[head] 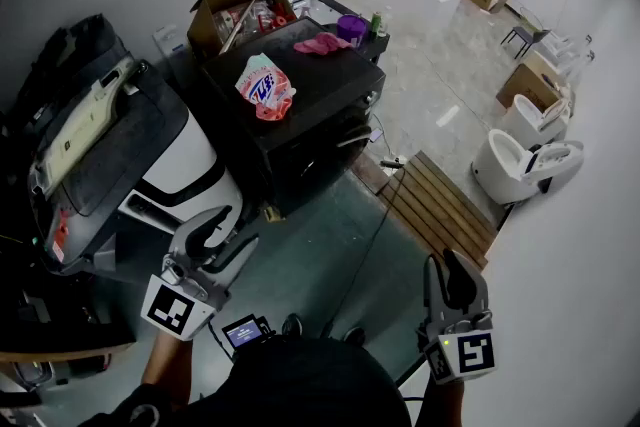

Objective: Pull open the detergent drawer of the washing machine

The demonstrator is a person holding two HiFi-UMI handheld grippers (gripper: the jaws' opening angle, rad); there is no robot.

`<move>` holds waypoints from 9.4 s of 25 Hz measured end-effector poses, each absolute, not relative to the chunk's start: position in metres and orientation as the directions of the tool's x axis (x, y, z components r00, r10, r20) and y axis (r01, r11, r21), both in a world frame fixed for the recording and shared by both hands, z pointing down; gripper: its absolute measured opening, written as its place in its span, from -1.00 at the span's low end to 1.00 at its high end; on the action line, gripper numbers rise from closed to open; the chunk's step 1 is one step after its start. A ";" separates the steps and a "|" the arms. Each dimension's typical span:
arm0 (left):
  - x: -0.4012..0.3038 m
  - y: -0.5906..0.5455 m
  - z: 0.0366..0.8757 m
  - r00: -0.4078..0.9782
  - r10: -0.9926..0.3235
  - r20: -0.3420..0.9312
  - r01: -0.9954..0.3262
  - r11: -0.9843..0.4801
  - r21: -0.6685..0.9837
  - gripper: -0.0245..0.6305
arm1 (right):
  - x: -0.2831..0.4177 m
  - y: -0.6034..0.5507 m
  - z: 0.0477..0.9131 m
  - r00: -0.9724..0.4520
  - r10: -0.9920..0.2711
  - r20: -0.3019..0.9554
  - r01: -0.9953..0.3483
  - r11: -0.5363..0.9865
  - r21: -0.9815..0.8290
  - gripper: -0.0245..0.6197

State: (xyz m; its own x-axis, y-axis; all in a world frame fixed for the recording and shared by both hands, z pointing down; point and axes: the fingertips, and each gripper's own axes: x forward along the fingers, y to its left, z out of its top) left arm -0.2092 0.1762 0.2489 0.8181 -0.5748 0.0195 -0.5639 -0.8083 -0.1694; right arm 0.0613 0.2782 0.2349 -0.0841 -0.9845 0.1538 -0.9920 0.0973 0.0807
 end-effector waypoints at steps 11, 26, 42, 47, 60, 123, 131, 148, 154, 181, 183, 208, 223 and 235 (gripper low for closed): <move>-0.227 0.181 0.255 0.832 -0.555 -0.002 -0.547 -0.819 -0.174 -0.11 | 0.036 0.280 0.237 -0.091 -0.986 0.139 -0.993 0.100 0.056 -0.62; -0.205 0.178 0.273 0.783 -0.619 0.060 -0.603 -0.779 -0.173 -0.11 | 0.060 0.259 0.250 -0.204 -0.968 0.148 -0.978 0.207 0.001 -0.61; -0.118 0.161 0.251 0.570 -0.817 0.085 -0.777 -0.569 -0.270 -0.11 | 0.148 0.153 0.264 -0.518 -0.844 0.142 -0.855 0.512 -0.079 -0.61; -0.106 0.157 0.248 0.477 -0.873 0.107 -0.843 -0.488 -0.225 -0.11 | 0.153 0.130 0.268 -0.602 -0.790 0.113 -0.798 0.593 -0.102 -0.61; -0.115 0.093 0.246 0.442 -0.891 0.107 -0.852 -0.454 -0.261 -0.11 | 0.135 0.066 0.291 -0.661 -0.740 0.124 -0.747 0.635 -0.195 -0.61; -0.227 -0.104 0.394 0.448 -0.777 0.443 -0.818 -0.556 -0.148 -0.11 | -0.028 -0.221 0.692 -0.619 -0.723 -0.306 0.112 0.305 -0.946 -0.15; -0.227 -0.094 0.418 0.453 -0.747 0.487 -0.816 -0.567 -0.110 -0.11 | -0.029 -0.220 0.699 -0.572 -0.750 -0.333 0.153 0.301 -0.941 -0.19; -0.229 -0.077 0.429 0.479 -0.734 0.482 -0.794 -0.596 -0.119 -0.11 | -0.024 -0.217 0.705 -0.486 -0.763 -0.426 0.210 0.371 -0.905 -0.36; -0.235 -0.064 0.454 0.451 -0.696 0.559 -0.819 -0.571 -0.050 -0.11 | -0.021 -0.217 0.698 -0.554 -0.698 -0.454 0.105 0.483 -0.870 -0.37; -0.219 -0.092 0.432 0.537 -0.714 0.449 -0.814 -0.578 0.054 -0.11 | 0.005 -0.154 0.568 -0.830 -0.468 -0.303 -0.124 0.685 -0.718 -0.13; -0.214 -0.093 0.433 0.542 -0.707 0.455 -0.808 -0.587 0.051 -0.11 | 0.003 -0.156 0.575 -0.830 -0.487 -0.272 -0.156 0.671 -0.724 -0.13; -0.246 -0.073 0.463 0.485 -0.715 0.503 -0.852 -0.517 0.087 -0.11 | -0.075 -0.205 0.687 -0.673 -0.638 -0.375 0.128 0.399 -0.908 -0.12; -0.254 -0.066 0.464 0.474 -0.728 0.495 -0.868 -0.481 0.124 -0.11 | -0.022 -0.116 0.686 -0.658 -0.639 -0.398 0.142 0.413 -0.900 -0.22; -0.220 -0.061 0.429 0.504 -0.743 0.439 -0.851 -0.515 0.105 -0.11 | 0.000 -0.077 0.683 -0.749 -0.591 -0.301 0.109 0.337 -0.935 -0.16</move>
State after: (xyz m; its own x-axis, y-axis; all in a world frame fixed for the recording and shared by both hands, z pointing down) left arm -0.2199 -0.0606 0.4287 0.5042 -0.7434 0.4395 -0.8508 -0.5148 0.1053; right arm 0.0003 -0.0773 0.6831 -0.7488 -0.5906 -0.3009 0.1095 0.3375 -0.9349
